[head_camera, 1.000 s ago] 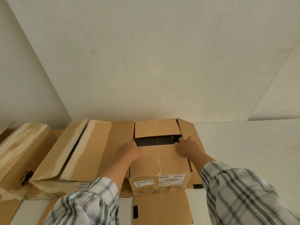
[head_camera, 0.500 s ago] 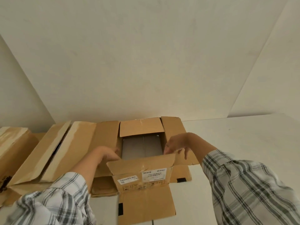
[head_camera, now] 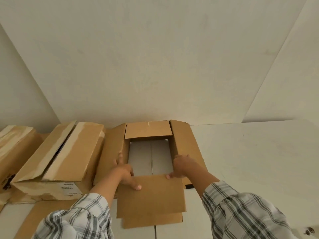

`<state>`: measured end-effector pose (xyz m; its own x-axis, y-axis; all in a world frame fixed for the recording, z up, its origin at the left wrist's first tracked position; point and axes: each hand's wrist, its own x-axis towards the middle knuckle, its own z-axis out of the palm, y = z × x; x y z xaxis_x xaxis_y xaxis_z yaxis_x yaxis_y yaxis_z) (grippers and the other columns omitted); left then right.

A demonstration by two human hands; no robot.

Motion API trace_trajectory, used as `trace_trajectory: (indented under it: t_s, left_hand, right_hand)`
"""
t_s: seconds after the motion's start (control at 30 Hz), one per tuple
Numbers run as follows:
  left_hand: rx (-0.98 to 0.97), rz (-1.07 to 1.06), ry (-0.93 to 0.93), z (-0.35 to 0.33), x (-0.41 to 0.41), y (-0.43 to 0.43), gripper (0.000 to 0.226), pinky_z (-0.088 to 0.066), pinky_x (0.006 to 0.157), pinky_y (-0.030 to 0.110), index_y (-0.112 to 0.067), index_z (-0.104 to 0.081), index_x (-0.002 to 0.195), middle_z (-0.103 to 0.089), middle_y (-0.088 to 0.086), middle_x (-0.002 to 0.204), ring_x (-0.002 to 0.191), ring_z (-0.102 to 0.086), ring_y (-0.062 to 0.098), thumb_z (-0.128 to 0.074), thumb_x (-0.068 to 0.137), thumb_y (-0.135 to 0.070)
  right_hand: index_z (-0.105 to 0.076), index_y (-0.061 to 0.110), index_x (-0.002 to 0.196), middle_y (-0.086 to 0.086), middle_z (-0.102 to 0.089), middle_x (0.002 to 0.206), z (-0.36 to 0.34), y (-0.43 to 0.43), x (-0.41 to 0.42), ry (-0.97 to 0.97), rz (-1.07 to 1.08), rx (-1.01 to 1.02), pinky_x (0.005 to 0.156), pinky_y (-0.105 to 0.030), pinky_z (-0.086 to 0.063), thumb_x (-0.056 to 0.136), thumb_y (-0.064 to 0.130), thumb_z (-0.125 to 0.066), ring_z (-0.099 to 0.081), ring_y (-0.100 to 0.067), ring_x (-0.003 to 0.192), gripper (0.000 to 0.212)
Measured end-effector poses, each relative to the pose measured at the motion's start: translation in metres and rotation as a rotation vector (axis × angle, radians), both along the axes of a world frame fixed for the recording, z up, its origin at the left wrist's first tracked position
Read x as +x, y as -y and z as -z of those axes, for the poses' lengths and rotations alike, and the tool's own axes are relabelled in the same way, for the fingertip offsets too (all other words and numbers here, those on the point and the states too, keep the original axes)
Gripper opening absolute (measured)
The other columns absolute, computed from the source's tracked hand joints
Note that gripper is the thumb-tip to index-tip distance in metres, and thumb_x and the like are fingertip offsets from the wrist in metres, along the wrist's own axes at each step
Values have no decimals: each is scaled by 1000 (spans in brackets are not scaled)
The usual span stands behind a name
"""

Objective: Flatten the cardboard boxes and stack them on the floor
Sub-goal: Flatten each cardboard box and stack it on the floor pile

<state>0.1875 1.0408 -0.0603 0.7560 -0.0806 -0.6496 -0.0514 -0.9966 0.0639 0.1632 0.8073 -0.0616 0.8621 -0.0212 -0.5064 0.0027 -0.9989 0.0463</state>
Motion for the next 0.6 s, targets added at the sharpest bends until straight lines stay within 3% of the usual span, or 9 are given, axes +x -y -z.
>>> trace_trajectory:
  t_s: [0.17,0.3,0.4,0.5,0.6]
  left_hand:
    - [-56,-35,70,5,-7,21,95,-15,120,53,-24,-54,137,27,11,159,147,18,41,-78,58,-71]
    - [-39,-80,83,2,0,27,119,-16,119,55,-28,-29,153,19,11,162,147,13,41,-76,55,-77]
    - [-87,-139,127,3,9,25,119,-15,118,59,-28,-10,157,17,10,162,147,14,43,-72,66,-73]
    - [-102,-157,254,4,23,22,98,-30,112,57,-26,-15,156,1,9,161,147,-4,42,-65,80,-64]
    - [-87,-154,386,8,39,18,85,-37,107,51,-23,-20,153,-14,9,156,141,-19,38,-61,86,-57]
  right_hand:
    - [-47,10,136,-11,-55,130,0,30,4,-51,95,-13,106,-50,-40,79,73,-61,-43,-37,128,86]
    - [-49,17,140,-11,-39,152,-1,32,13,-91,72,-62,111,-72,-8,83,76,-51,-11,-44,147,83]
    - [-54,22,137,-9,-40,152,3,20,23,92,-8,-33,111,-71,5,91,70,-40,-9,-39,148,69]
    - [-35,20,150,-9,-34,155,15,3,36,243,-75,22,117,-63,6,96,60,-40,-11,-36,149,67]
    - [-5,19,158,-8,-9,164,28,-17,48,188,-45,128,120,-57,-1,97,53,-47,-7,-34,150,82]
